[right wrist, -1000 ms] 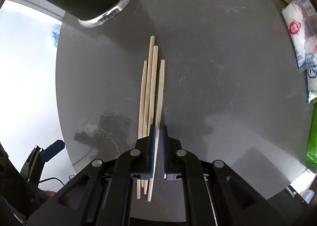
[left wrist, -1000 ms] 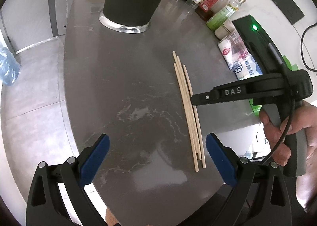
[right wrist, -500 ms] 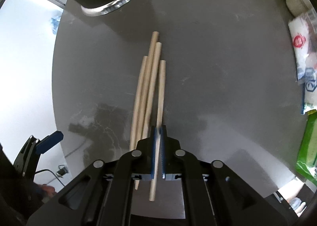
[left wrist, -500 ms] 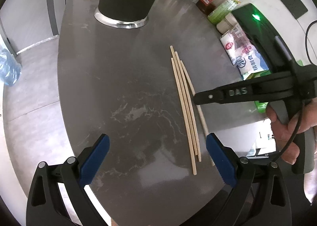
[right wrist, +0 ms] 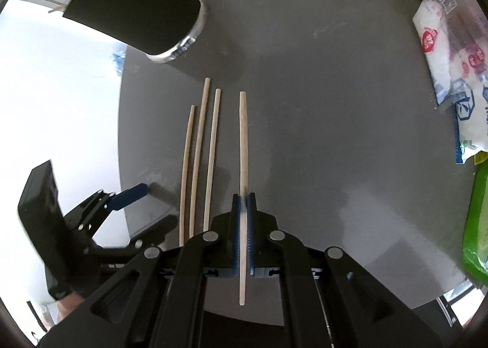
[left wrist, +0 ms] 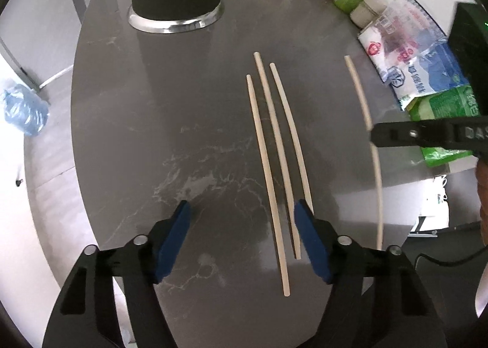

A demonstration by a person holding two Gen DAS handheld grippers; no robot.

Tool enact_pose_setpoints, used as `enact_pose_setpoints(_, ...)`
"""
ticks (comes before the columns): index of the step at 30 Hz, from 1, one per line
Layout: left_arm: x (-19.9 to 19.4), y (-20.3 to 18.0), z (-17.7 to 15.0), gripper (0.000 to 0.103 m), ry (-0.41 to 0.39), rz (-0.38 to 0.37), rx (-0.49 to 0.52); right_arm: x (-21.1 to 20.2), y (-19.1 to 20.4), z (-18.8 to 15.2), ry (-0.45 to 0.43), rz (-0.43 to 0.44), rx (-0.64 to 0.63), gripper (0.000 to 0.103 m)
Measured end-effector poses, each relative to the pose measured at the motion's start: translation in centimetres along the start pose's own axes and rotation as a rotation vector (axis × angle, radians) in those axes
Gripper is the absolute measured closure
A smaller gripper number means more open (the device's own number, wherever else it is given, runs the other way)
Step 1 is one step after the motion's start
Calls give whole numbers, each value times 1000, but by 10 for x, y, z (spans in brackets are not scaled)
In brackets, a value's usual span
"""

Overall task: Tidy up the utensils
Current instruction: 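Close the left gripper on another chopstick while the right gripper holds its chopstick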

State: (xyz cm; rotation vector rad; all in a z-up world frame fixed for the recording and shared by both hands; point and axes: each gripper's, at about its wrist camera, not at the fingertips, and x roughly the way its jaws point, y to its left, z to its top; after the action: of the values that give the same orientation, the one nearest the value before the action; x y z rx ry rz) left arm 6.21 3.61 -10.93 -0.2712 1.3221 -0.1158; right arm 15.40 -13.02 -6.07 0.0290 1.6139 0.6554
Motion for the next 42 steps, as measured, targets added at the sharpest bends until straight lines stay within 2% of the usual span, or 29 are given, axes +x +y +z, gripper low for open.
enact_pose_setpoints(2,0,-1,1,46,5,17,-5,1,-2,-6,-12,21,-9,98)
enact_pose_setpoints(6,-2,-7,5,48,2,49,-19,-4,-12,-4,-28,53,-19,98)
enact_pose_setpoints(12,0,-23,17,57,14,87,-3,-8,-30,2,-34,97,-27,98)
enact_pose_setpoints(16,5,-29,20,74,40,113,2,-11,-32,4,-42,121,-39,98)
enact_pose_setpoints(29,15,-42,28,75,87,193,-6,-14,-49,8,-53,135,-62,98)
enact_pose_setpoints(35,18,-51,33,83,117,248,4,-15,-51,8,-54,144,-81,98)
enact_pose_setpoints(42,31,-50,39,84,200,241,17,-15,-55,9,-55,182,-73,98)
